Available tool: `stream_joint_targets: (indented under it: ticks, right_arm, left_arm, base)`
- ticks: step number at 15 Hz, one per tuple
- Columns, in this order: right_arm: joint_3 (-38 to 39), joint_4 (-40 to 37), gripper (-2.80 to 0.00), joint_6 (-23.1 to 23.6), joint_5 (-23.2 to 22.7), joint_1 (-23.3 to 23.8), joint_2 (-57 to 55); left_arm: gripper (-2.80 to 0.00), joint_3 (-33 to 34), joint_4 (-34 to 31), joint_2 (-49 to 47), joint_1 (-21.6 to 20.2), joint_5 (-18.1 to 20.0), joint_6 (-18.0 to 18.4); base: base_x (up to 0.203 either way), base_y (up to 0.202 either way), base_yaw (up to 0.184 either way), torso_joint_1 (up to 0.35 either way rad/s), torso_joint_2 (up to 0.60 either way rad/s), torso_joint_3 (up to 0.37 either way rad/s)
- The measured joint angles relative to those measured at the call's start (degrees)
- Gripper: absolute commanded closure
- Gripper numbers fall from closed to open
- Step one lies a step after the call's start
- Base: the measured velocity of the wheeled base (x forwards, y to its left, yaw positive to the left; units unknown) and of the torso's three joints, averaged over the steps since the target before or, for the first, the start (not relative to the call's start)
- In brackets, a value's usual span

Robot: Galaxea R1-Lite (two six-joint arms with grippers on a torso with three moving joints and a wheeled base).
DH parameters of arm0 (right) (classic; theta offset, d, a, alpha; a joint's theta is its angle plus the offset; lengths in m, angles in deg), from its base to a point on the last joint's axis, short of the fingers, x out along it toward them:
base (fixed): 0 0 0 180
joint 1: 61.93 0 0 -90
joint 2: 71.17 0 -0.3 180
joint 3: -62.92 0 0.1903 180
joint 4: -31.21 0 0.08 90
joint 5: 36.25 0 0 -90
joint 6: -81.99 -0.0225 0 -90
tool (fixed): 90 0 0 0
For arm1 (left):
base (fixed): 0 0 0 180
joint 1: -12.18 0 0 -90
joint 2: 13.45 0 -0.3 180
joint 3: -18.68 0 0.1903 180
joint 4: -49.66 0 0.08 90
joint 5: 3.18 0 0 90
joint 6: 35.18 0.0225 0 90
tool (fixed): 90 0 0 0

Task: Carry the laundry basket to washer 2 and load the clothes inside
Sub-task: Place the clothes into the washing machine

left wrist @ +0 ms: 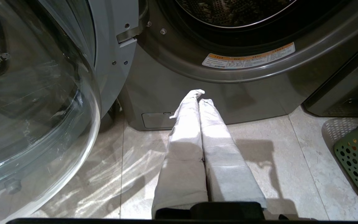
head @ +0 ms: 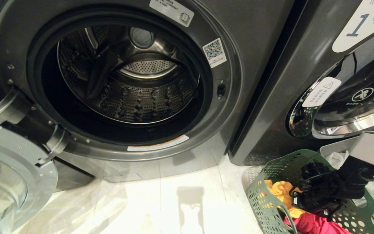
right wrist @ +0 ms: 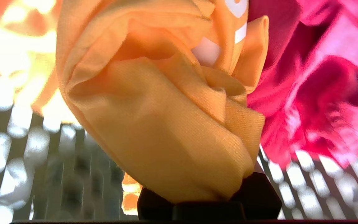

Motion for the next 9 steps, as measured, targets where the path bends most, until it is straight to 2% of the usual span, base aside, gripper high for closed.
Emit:
stream_joint_targets:
  ticks: [3,6,9]
  right_arm:
    - [10.98,-1.56,0.0,0.82,-0.2,0.02,11.98]
    - [20.31,-4.38,0.0,3.83,0.39,0.09,27.32]
    - [25.3,-12.05,0.0,7.29,2.9,0.11,46.15]
  left_arm:
    - [0.0,0.0,0.0,0.0,0.0,0.0,0.0]
    - [0.0,0.0,-0.02,0.0,0.02,0.0,0.02]
    - [0.0,0.0,0.0,0.0,0.02,0.0,0.0]
  base:
    - [0.0,0.0,0.0,0.0,0.0,0.0]
    - [0.0,0.0,0.0,0.0,0.0,0.0]
    - [0.0,0.0,0.0,0.0,0.0,0.0]
